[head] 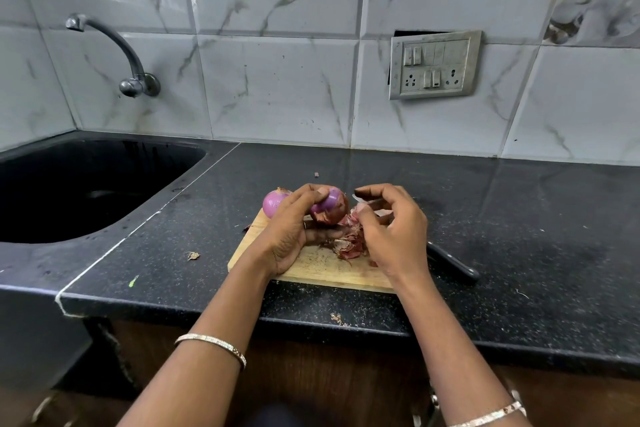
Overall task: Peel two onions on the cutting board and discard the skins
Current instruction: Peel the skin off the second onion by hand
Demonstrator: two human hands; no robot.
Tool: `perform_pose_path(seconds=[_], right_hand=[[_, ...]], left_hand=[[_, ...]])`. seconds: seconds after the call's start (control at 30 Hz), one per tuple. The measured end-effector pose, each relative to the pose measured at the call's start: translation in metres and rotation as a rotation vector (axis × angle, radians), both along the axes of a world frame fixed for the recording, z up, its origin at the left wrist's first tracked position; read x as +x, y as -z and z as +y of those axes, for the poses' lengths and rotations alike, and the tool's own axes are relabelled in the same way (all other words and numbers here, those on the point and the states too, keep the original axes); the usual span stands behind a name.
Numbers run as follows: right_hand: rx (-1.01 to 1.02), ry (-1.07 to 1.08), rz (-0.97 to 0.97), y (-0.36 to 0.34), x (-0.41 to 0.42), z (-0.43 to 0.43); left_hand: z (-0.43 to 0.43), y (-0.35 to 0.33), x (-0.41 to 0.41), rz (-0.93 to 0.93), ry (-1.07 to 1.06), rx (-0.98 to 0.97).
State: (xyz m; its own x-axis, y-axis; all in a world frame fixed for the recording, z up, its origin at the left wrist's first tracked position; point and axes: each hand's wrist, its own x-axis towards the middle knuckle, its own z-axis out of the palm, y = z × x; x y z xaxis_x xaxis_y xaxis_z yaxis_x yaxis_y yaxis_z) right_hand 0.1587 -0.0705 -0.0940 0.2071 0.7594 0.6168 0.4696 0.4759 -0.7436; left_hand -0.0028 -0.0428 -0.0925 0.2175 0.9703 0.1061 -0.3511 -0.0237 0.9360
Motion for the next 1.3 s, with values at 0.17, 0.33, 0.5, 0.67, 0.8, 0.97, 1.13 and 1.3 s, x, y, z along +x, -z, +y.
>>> perform_pose_path(seconds=[0.17, 0.33, 0.5, 0.67, 0.8, 0.97, 1.13, 1.3], right_hand=[[-0.042, -0.124, -0.069, 0.0031, -0.0038, 0.0013], [-0.074, -0.126, -0.024, 0.0034, -0.0024, 0.0030], [-0.129, -0.196, 0.091, 0.0035, -0.0011, 0.0041], [-0.148, -0.232, 0.157, 0.0031, -0.0013, 0.0040], [-0.148, -0.235, 0.167, 0.0050, -0.0011, 0.0045], [-0.130, -0.221, 0.147, 0.0046, -0.0010, 0.0042], [-0.100, -0.180, 0.095, 0.0036, -0.0024, 0.0033], [-0.028, -0.076, -0.011, 0.0023, -0.0034, 0.0012]], left_hand=[[-0.0004, -0.0015, 0.0009, 0.016, 0.016, 0.006], [-0.0012, -0.0006, 0.0017, 0.031, 0.036, 0.025], [-0.0021, -0.0014, 0.0027, -0.017, 0.053, 0.026], [-0.0008, 0.0004, 0.0017, -0.022, 0.046, 0.025], [-0.0018, -0.0001, 0.0018, -0.019, 0.044, 0.025], [-0.0018, 0.0003, 0.0016, -0.002, 0.045, 0.021], [-0.0012, 0.0008, 0.0015, 0.016, 0.042, 0.016], [-0.0032, -0.0008, 0.0020, 0.003, 0.048, 0.009]])
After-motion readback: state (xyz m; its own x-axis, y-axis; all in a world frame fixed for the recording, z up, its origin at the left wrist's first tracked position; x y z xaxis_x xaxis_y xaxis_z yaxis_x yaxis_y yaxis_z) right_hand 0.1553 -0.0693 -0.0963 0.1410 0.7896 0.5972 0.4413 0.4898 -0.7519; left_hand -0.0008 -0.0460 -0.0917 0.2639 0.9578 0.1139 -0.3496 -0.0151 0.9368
